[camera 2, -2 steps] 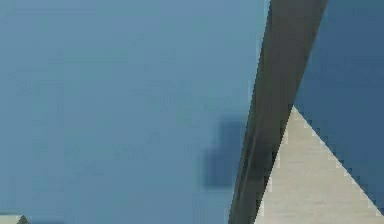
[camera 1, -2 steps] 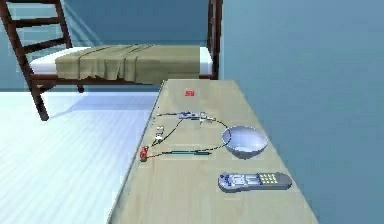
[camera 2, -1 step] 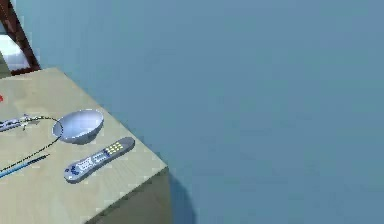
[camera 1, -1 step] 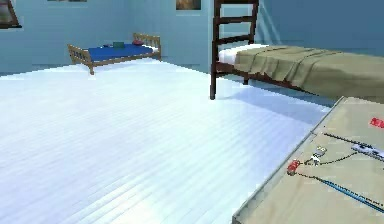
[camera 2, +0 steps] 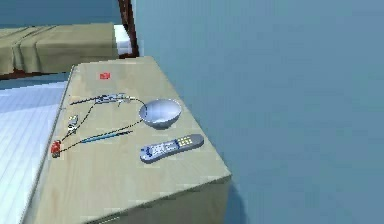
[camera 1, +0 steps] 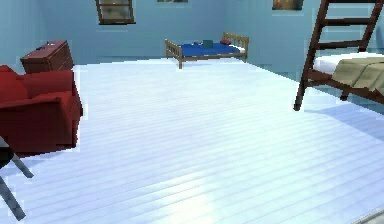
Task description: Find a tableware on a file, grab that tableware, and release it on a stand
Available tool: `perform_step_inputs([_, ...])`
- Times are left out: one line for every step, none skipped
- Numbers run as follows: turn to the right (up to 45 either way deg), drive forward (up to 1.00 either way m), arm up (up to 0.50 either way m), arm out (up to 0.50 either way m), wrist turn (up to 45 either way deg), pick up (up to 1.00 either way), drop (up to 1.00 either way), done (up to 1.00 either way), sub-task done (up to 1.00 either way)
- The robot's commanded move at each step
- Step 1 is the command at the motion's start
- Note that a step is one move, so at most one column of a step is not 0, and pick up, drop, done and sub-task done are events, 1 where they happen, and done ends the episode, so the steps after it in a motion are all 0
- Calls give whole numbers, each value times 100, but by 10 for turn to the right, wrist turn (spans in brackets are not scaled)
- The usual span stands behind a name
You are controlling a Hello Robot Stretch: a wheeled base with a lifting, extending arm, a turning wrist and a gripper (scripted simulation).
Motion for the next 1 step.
perform_step_inputs([0,0,50,0,0,0,0,0,0])
